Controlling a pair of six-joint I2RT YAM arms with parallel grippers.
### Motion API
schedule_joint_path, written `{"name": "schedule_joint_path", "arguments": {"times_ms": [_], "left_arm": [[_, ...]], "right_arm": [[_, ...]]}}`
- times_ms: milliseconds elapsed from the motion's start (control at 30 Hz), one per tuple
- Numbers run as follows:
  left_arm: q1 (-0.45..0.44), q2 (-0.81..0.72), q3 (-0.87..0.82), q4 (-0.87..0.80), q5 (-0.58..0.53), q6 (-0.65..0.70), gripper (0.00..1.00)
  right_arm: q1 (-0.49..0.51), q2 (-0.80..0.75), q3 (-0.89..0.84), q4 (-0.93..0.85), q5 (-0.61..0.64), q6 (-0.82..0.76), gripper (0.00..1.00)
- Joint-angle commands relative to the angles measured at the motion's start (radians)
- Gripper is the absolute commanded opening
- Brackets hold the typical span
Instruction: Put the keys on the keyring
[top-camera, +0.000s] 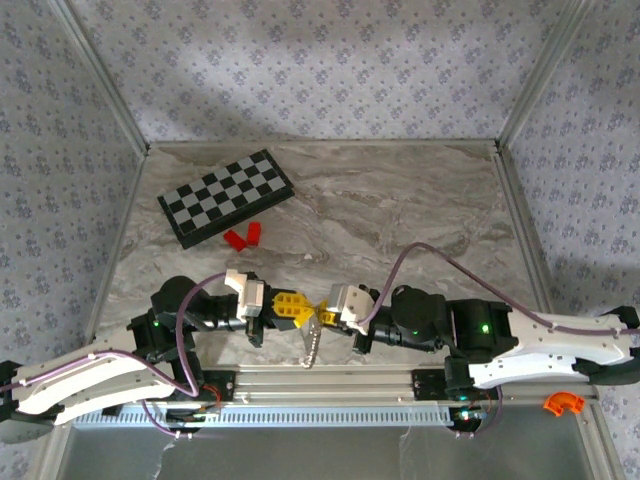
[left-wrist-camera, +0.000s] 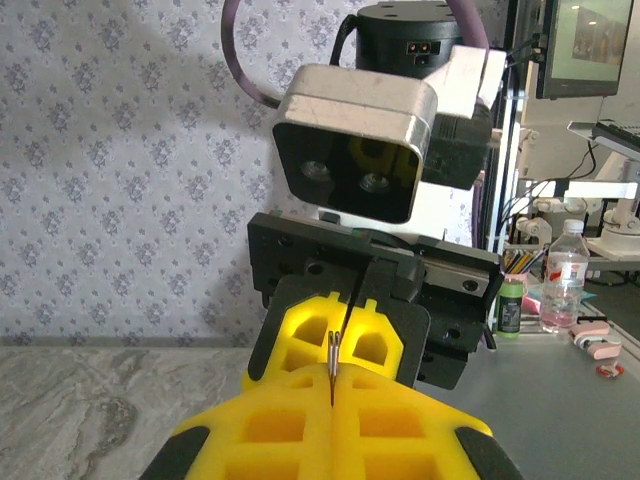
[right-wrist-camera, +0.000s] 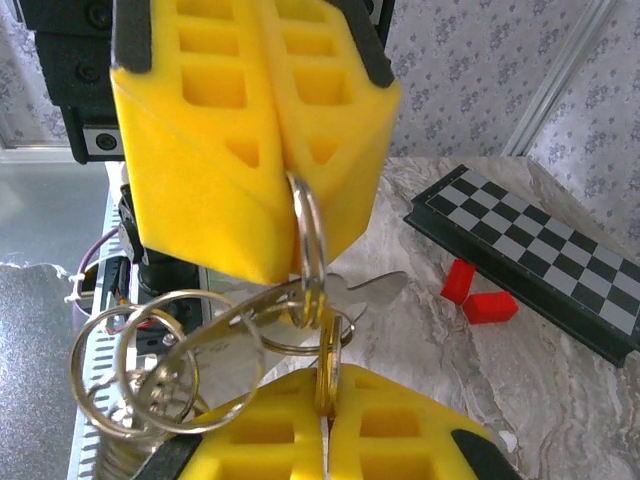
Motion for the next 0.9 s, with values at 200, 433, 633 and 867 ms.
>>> {"name": "schedule_joint_path", "arguments": {"times_ms": [200,433,633,867], "left_arm": [[0.003,-0.039,0.034,-0.064,-0.021,0.032,0.0],[0.002,-0.036,0.059,-0.142,-0.035,0.062,0.0],[0.002,-0.034,0.063,-0.172,-0.048,0.074,0.0],[0.003,-0.043,0.066,-0.21,-0.064,0.076,0.0]], "right_arm": [[-0.001,-0.025,0.005,0.017,0.015,-0.009,0.0],[0.0,-0.023,0.017,0.0,0.021,-0.009,0.0],[0.003,-0.02,0.027,-0.015,0.03,-0.009,0.0],[0.008,-0.019,0.051,-0.059,0.067,-0.019,0.0]]}}
